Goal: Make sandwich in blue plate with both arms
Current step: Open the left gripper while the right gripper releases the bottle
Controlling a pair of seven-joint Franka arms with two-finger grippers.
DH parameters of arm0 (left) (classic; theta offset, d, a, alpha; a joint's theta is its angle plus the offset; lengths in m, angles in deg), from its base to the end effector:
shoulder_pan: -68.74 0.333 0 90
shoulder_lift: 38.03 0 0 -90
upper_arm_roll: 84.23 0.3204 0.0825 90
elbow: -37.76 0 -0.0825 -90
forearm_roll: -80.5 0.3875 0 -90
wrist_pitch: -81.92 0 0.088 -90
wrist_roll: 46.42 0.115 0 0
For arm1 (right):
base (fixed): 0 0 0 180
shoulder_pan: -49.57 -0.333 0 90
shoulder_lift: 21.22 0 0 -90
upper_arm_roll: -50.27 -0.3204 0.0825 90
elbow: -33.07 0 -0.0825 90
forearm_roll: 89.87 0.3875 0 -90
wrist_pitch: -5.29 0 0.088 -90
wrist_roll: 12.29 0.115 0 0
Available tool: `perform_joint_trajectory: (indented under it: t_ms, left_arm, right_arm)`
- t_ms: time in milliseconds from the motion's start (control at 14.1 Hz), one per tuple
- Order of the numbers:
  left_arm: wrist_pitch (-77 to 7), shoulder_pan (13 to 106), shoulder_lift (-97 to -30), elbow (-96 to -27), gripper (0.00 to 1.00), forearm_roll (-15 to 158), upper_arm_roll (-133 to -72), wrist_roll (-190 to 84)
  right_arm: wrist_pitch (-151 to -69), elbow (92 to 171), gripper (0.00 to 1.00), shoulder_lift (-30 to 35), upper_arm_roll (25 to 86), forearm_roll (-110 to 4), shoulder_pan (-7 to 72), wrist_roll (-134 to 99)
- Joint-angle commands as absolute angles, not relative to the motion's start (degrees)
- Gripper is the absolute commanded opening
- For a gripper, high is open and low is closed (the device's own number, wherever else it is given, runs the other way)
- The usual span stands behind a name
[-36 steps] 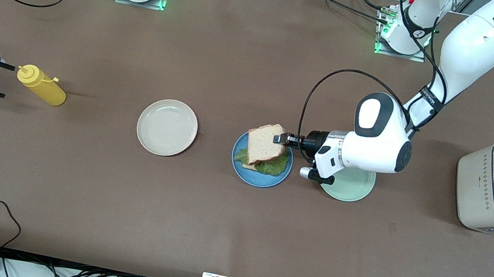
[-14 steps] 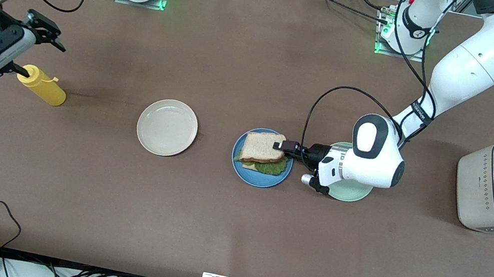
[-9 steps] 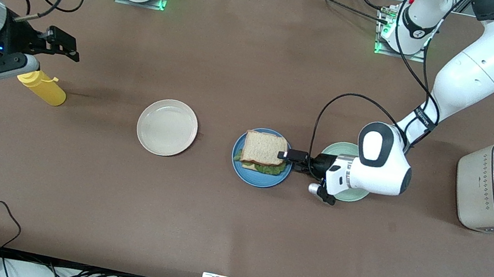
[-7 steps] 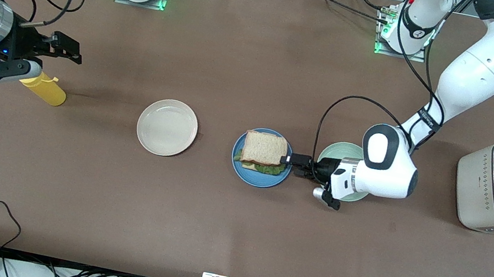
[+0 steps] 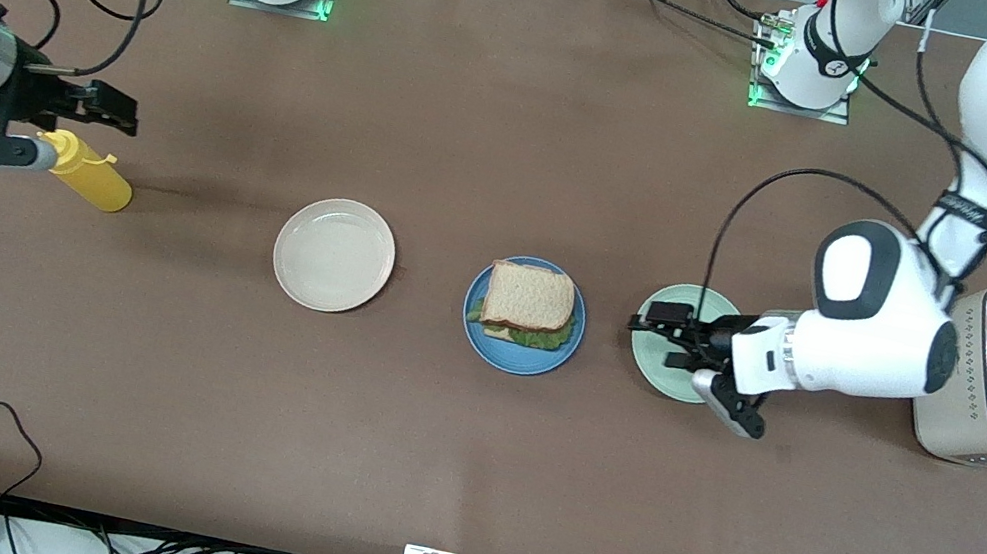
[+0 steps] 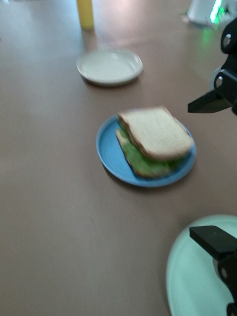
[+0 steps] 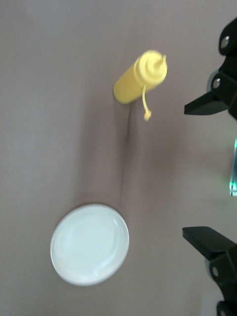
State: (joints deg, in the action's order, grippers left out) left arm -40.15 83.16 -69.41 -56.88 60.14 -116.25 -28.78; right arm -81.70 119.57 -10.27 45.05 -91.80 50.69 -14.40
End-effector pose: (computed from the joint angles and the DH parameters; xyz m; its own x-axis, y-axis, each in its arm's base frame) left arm 0.6593 -0.1781 0.3371 0.9436 -0.3183 0.0914 -0.3155 -0.7802 0.5402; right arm 0.6014 0.0346 0.5348 0.9776 0.1067 -0.1812 0.1102 -0.9939 0.0095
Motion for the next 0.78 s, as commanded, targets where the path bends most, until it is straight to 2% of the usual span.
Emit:
perform_joint_trajectory:
  t_ms: [0, 213, 354, 496, 709]
  left_arm:
    - [-35.43, 82.81, -63.17, -58.31, 1.00, 70.96, -114.38, -34.01]
    - [-32.86, 81.32, -58.78, -58.13, 1.00, 82.14, -110.01, -40.52]
    - [-31.91, 74.06, -55.36, -57.96, 1.00, 82.17, -98.54, -41.06]
    - [-27.53, 67.27, -54.03, -53.85, 1.00, 80.85, -86.13, -41.06]
    - [-17.34, 68.03, -50.79, -50.40, 1.00, 81.02, -83.62, -44.29]
  right_arm:
    - [-84.61, 119.91, 1.00, -10.85, 47.81, -93.39, 49.65, -13.96]
    - [-84.45, 119.82, 1.00, -11.46, 48.86, -93.21, 49.74, -13.34]
    - [-84.44, 119.47, 1.00, -12.08, 48.52, -92.60, 49.65, -13.34]
    - [-83.57, 119.56, 1.00, -12.17, 48.34, -92.25, 49.65, -13.34]
    - [-83.56, 118.60, 1.00, -12.08, 48.60, -91.36, 49.74, -14.39]
